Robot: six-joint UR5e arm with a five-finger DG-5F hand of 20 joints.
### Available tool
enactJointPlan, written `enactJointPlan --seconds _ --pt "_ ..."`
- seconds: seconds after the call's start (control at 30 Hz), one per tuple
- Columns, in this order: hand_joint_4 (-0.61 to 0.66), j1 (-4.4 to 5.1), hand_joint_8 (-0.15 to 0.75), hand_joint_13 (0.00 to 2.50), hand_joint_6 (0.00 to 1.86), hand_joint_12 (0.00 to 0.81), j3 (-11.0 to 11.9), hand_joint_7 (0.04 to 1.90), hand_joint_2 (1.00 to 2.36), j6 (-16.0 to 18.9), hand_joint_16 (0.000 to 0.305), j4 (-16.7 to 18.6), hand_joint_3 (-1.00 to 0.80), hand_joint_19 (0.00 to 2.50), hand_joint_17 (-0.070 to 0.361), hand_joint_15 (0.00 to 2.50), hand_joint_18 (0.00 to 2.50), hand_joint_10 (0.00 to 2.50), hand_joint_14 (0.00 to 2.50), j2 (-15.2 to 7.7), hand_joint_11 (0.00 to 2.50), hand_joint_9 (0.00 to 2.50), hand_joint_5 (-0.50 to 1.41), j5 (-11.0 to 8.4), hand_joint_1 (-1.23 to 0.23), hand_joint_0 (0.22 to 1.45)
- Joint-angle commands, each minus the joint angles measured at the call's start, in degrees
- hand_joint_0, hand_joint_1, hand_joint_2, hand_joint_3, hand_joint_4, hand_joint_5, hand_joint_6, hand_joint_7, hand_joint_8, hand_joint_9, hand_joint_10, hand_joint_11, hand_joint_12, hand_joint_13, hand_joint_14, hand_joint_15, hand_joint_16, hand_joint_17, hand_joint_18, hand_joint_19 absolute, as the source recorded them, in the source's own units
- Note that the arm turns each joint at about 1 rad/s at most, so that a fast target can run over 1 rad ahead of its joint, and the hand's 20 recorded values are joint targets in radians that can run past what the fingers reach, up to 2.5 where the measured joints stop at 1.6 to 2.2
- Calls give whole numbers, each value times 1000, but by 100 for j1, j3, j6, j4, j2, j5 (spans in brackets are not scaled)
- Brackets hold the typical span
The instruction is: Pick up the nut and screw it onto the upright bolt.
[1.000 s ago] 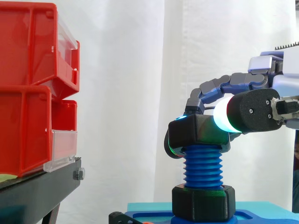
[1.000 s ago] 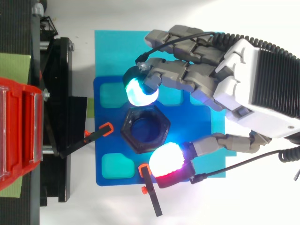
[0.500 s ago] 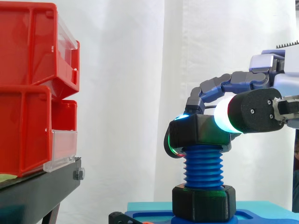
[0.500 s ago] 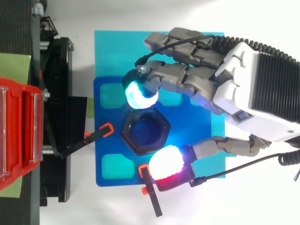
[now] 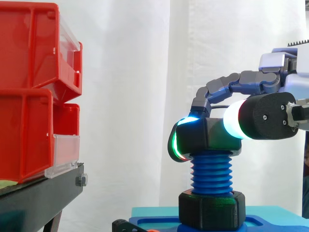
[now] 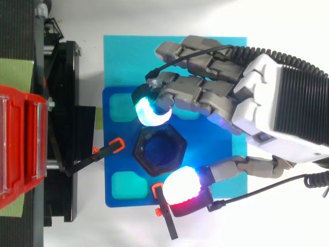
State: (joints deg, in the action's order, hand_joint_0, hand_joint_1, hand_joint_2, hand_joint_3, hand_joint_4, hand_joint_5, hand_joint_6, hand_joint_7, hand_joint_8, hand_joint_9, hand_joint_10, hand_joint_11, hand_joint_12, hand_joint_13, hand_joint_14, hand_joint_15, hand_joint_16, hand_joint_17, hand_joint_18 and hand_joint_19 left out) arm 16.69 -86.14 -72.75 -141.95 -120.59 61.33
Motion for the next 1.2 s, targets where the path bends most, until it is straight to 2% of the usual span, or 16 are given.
enactJointPlan --seconds 0.0,0.37,0.47,0.67,1.17 --pt "267 -25 323 716 705 292 1 1049 1000 -3 31 0 -500 0 71 0 538 0 0 0 3 636 -181 55 -624 547" --pt "260 -122 323 720 704 292 1 1044 1000 6 32 -26 -500 0 72 0 547 0 0 0 0 635 -180 125 -628 546" --pt "263 -183 322 720 704 291 1 1045 1000 6 32 -17 -500 0 72 0 548 0 0 0 10 633 -180 213 -628 547" --pt "260 -236 322 722 703 291 1 1047 1000 -3 32 -26 -500 0 72 0 550 0 0 0 3 634 -180 327 -630 546" --pt "261 -262 322 720 699 294 36 1058 1000 -3 33 -26 -500 0 75 0 575 0 0 0 10 632 -180 406 -642 541"
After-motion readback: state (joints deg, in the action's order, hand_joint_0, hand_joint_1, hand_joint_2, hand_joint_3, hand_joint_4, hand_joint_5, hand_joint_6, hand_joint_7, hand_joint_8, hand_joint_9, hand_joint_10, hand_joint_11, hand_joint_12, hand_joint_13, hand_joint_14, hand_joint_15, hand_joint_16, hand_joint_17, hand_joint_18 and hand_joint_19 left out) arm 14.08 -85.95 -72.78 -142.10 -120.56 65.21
